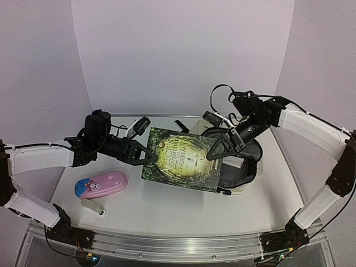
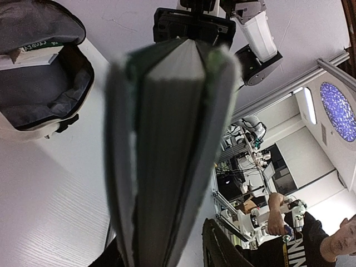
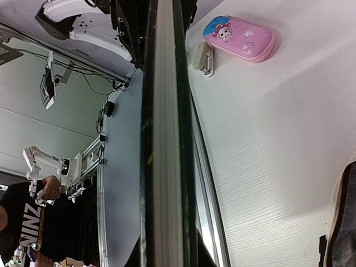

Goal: Pack the student bag
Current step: Pick up the book from the center of the board.

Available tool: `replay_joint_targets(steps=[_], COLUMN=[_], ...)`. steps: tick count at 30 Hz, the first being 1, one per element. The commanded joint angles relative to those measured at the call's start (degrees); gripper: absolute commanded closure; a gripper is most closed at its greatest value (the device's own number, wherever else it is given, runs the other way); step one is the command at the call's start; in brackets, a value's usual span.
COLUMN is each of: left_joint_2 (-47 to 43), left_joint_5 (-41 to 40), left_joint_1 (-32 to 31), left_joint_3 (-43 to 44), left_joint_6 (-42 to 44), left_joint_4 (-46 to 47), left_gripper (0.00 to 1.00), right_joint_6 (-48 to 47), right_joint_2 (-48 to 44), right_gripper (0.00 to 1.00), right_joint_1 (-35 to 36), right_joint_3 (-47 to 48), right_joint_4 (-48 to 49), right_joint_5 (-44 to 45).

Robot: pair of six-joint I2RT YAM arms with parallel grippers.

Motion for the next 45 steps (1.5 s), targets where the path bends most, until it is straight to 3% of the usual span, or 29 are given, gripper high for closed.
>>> replay_joint_targets(steps=[1, 4, 6, 9, 11, 13, 22, 25, 28, 32, 38, 43, 45], left_joint_2=[1.2, 1.5, 1.2, 0.0, -0.8, -1.3, -3.8, -4.7, -5.0, -4.2, -3.0, -3.8, -4.2], left_joint_5=[2.8, 3.1, 2.9, 0.6, -2.4, -6.1, -20.9, -22.3, -22.8, -23.0, -22.5, -23.2, -23.6], left_joint_1=[-1.5, -1.7, -1.7, -1.6, -1.2, -0.3, 2.8, 2.9, 2.9, 2.9, 3.0, 2.9, 3.1], left_joint_3=[0.5, 0.2, -0.3, -0.7, -1.3, -2.0, -7.7, -7.8, -7.5, -7.8, -8.6, -9.0, -9.4], left_joint_6=[-1.5, -2.5, -3.9, -4.5, -4.9, -5.8, -14.5, -14.9, -14.9, -14.7, -15.3, -14.7, -14.7], left_joint_4=[5.2, 7.4, 9.6, 10.7, 10.4, 9.7, 14.4, 14.2, 13.2, 13.1, 15.3, 14.5, 14.5], left_gripper=[0.66, 0.76, 0.86, 0.99, 1.00, 1.00, 1.00, 1.00, 1.00, 1.00, 1.00, 1.00, 1.00], right_joint_6=[-0.3, -0.3, 0.0, 1.6, 2.1, 1.8, -4.1, -8.3, -13.2, -16.4, -19.9, -19.8, -18.4], right_joint_2=[0.3, 0.5, 0.5, 1.3, 1.9, 2.5, 6.1, 9.4, 11.4, 13.5, 16.3, 18.7, 20.0], right_gripper=[1.00, 1.00, 0.94, 0.70, 0.52, 0.44, 0.48, 0.55, 0.53, 0.47, 0.49, 0.66, 0.81], right_joint_1=[0.3, 0.3, 0.3, 0.3, -0.6, -1.9, -6.9, -6.9, -6.9, -6.9, -6.9, -6.8, -6.1], right_joint_3=[3.7, 3.8, 3.9, 5.5, 7.0, 8.7, 13.0, 12.5, 9.2, 5.7, 2.8, 2.5, 3.0], right_joint_4=[1.9, 1.9, 1.9, 1.8, 1.7, 1.5, 1.9, 1.9, 2.5, 3.7, 8.6, 8.7, 8.1], right_joint_5=[-5.1, -4.8, -4.1, 0.1, 5.6, 11.1, 45.6, 55.4, 62.9, 68.1, 77.8, 75.5, 72.5])
